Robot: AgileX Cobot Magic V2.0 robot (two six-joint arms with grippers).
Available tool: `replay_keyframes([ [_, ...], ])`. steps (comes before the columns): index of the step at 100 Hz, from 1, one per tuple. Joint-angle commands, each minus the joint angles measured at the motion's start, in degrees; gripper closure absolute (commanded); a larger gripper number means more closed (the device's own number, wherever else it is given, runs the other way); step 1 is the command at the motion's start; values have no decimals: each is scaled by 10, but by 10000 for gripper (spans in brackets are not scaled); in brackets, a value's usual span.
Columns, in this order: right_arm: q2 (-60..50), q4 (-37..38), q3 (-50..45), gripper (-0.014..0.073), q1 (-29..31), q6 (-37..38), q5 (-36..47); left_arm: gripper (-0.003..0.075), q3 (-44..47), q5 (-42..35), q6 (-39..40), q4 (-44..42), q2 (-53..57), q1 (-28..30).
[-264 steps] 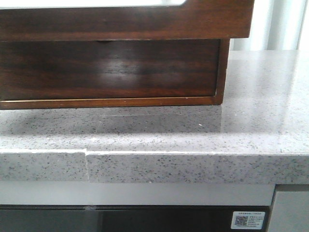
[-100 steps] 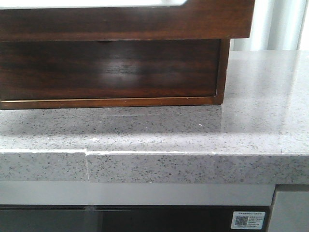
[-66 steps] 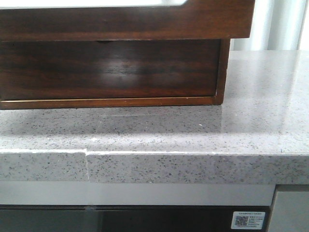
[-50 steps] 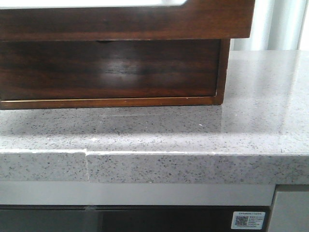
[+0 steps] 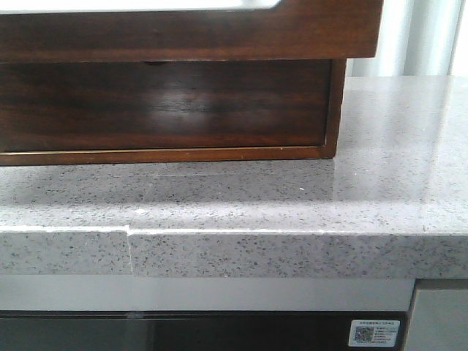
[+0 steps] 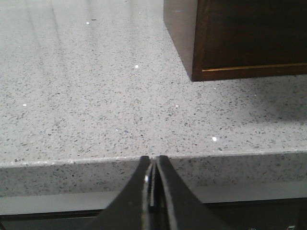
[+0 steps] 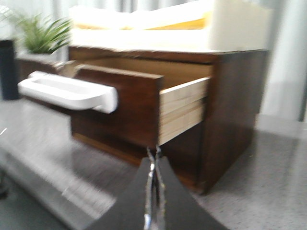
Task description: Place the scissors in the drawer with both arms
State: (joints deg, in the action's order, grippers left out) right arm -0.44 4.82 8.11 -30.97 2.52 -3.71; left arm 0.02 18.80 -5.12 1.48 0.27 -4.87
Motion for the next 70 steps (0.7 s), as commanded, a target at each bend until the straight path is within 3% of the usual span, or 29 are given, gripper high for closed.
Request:
replay_keyframes([
  [1, 14, 99, -15, 654, 47, 112, 114, 739, 14, -22, 2, 9, 18, -2],
  [32, 14, 85, -88, 654, 256, 125, 134, 739, 14, -22, 2, 9, 18, -2],
  [47, 13, 68, -95, 654, 308, 117, 82, 739, 14, -22, 2, 9, 18, -2],
  [62, 13, -26, -95, 654, 332, 9, 7, 739, 14, -22, 2, 9, 18, -2],
  [70, 8, -42, -96, 654, 345, -7, -34, 739, 14, -22, 2, 9, 18, -2],
])
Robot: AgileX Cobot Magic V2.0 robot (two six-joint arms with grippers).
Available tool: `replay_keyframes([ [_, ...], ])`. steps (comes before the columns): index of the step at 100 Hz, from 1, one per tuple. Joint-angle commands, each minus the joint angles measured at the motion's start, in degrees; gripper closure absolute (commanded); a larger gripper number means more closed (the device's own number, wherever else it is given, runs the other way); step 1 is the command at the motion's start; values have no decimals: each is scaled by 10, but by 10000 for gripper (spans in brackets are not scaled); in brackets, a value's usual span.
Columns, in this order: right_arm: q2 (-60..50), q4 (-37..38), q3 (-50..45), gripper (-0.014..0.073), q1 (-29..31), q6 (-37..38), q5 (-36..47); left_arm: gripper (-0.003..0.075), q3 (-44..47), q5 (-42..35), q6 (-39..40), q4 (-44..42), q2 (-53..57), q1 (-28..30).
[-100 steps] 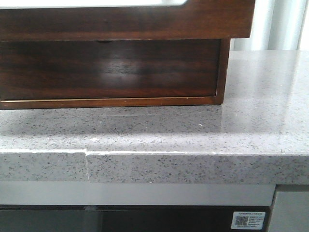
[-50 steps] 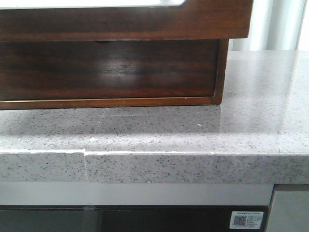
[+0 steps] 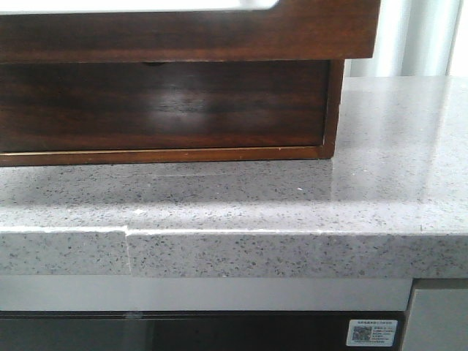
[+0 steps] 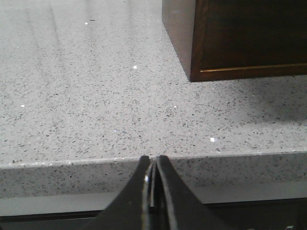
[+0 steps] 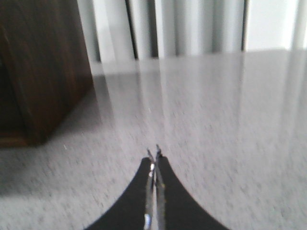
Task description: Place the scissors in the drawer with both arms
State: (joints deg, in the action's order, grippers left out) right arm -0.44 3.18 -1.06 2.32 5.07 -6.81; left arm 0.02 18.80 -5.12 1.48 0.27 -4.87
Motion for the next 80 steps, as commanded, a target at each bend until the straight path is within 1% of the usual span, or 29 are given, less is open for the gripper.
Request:
replay_keyframes([
  [1, 5, -26, -4, 654, 13, -33, -8, 739, 14, -22, 2, 9, 18, -2],
  [9, -15, -25, -4, 654, 29, -33, -68, 739, 14, -22, 2, 9, 18, -2],
  [17, -13, -18, -4, 654, 42, -33, -102, 739, 14, -24, 2, 9, 18, -2],
  [80, -13, -16, -4, 654, 44, -33, -102, 739, 14, -25, 2, 9, 18, -2],
])
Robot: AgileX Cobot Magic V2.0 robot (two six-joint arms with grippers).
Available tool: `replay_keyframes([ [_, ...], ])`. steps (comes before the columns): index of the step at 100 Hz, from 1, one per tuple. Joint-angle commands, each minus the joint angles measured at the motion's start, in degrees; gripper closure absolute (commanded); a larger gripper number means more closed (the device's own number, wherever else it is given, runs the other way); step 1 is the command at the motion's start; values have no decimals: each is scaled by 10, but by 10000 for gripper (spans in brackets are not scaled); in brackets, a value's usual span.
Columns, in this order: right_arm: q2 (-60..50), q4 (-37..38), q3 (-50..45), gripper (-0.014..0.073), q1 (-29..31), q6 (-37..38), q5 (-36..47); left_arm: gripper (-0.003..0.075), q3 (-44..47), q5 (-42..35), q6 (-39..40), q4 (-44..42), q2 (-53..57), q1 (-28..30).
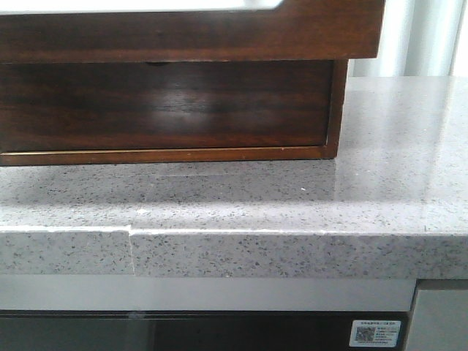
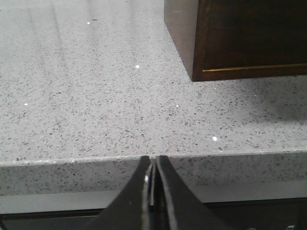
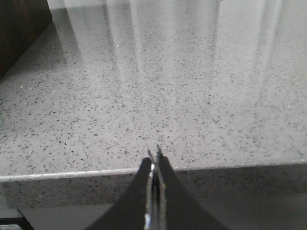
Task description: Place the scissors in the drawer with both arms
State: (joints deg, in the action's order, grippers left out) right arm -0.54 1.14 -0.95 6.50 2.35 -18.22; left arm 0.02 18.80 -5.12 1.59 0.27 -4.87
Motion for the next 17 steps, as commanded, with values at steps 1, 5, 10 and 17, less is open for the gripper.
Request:
replay_keyframes([
  [1, -12, 5, -5, 654, 3, -5, 12, 739, 14, -25, 2, 8, 18, -2],
  [5, -12, 5, -5, 654, 3, -5, 12, 739, 14, -25, 2, 8, 18, -2],
  [10, -12, 5, -5, 654, 3, -5, 12, 739, 14, -25, 2, 8, 18, -2],
  [17, -12, 5, -5, 654, 3, -5, 12, 739, 14, -25, 2, 8, 18, -2],
])
